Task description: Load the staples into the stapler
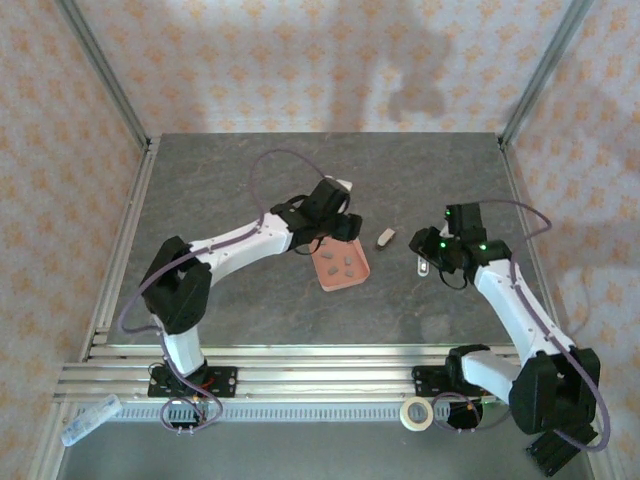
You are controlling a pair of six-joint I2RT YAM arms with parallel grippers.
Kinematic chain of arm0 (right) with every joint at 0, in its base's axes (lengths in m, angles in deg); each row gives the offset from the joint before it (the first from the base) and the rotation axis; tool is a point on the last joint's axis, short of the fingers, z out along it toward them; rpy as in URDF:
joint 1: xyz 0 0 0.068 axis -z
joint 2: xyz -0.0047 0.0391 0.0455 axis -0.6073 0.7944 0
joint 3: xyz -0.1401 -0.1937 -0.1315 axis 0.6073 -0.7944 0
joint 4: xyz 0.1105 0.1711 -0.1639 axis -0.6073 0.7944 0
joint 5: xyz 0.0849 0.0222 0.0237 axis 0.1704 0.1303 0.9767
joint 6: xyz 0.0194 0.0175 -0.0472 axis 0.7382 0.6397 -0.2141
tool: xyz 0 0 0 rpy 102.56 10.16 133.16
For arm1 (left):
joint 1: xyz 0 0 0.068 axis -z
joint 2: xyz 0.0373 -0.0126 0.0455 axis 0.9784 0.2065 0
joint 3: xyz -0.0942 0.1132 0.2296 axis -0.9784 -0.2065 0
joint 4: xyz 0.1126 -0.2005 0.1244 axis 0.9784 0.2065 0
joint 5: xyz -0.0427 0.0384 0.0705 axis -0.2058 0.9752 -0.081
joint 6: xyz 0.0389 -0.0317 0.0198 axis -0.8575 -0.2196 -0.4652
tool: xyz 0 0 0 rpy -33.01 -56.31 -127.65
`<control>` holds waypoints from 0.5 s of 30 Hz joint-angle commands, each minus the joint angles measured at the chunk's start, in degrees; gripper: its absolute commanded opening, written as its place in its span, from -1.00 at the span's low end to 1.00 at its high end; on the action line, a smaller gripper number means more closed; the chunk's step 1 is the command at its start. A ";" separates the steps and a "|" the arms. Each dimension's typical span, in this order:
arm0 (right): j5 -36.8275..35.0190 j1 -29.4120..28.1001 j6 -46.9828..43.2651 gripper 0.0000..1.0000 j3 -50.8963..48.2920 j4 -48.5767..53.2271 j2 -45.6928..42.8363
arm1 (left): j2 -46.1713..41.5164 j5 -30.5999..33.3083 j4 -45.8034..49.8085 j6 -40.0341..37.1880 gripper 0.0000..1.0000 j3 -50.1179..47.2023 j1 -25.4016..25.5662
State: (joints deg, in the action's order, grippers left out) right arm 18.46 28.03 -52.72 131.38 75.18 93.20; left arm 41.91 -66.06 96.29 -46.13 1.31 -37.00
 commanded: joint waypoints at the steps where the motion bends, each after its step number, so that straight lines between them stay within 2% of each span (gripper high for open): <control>1: -6.96 -4.41 -0.83 -0.12 4.58 3.53 3.16 | -4.89 0.53 -3.37 2.26 0.40 -5.27 -1.48; 10: -13.20 -15.59 -0.72 -0.12 11.33 4.65 10.60 | -16.92 -0.57 -9.66 6.57 0.50 -23.90 -6.67; 15: -12.37 -18.69 -2.44 -0.12 14.58 2.46 15.77 | -22.84 -1.48 -12.26 10.20 0.52 -31.39 -8.34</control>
State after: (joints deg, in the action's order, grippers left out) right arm 8.27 10.28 -53.48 143.42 78.02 106.92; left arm 22.17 -66.73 87.57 -39.24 -27.37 -44.94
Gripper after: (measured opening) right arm 0.441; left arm 0.760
